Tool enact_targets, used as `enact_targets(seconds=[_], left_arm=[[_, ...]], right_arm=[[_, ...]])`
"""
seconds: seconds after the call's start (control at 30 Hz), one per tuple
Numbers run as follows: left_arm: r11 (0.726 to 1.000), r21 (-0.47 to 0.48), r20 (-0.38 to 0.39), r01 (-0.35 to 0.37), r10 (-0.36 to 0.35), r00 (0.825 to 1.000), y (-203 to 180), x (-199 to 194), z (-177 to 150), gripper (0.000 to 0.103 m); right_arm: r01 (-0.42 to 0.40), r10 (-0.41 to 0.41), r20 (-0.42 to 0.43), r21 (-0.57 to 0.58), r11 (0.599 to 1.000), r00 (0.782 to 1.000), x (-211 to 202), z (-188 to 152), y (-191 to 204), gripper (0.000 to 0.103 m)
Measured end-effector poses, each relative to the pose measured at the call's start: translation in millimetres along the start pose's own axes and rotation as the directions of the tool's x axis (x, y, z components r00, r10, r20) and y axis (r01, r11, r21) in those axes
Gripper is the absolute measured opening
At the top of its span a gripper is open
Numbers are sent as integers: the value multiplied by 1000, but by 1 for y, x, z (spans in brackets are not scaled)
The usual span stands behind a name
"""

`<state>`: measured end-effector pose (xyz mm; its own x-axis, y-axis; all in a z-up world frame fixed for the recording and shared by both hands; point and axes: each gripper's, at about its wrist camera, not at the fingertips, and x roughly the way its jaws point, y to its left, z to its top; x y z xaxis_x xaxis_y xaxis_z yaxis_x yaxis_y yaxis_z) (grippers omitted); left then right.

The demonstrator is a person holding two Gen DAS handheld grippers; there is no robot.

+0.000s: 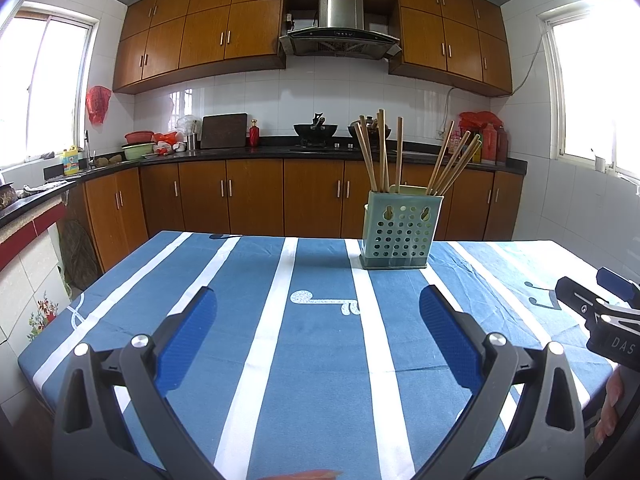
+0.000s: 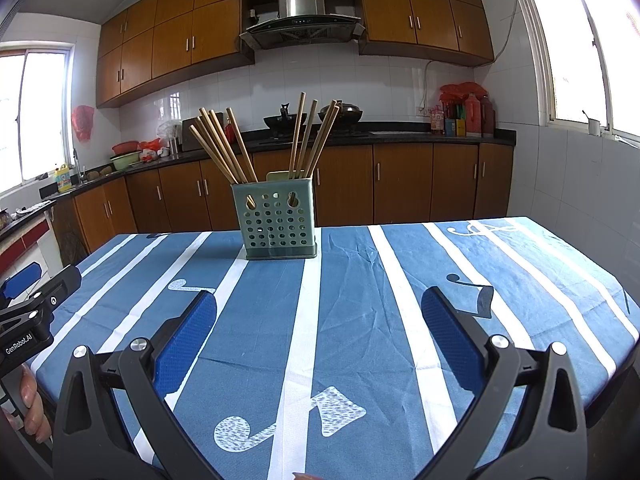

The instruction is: Organize utensils

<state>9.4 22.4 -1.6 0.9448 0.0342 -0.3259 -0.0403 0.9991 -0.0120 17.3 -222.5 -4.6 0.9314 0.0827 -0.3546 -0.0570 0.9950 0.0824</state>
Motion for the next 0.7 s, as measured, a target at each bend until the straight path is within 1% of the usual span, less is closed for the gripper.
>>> enact_targets(seconds=[0.5,0.7], left_arm=[[1000,1,-3,3,-3,1000,0,1,-1,99],[1000,-2,-7,4,-4,1000,0,2,-2,99]], right_arm=[[-2,2,-4,1,1000,1000,0,0,1,101],[-3,3,-8,0,1000,1000,0,-5,3,101]])
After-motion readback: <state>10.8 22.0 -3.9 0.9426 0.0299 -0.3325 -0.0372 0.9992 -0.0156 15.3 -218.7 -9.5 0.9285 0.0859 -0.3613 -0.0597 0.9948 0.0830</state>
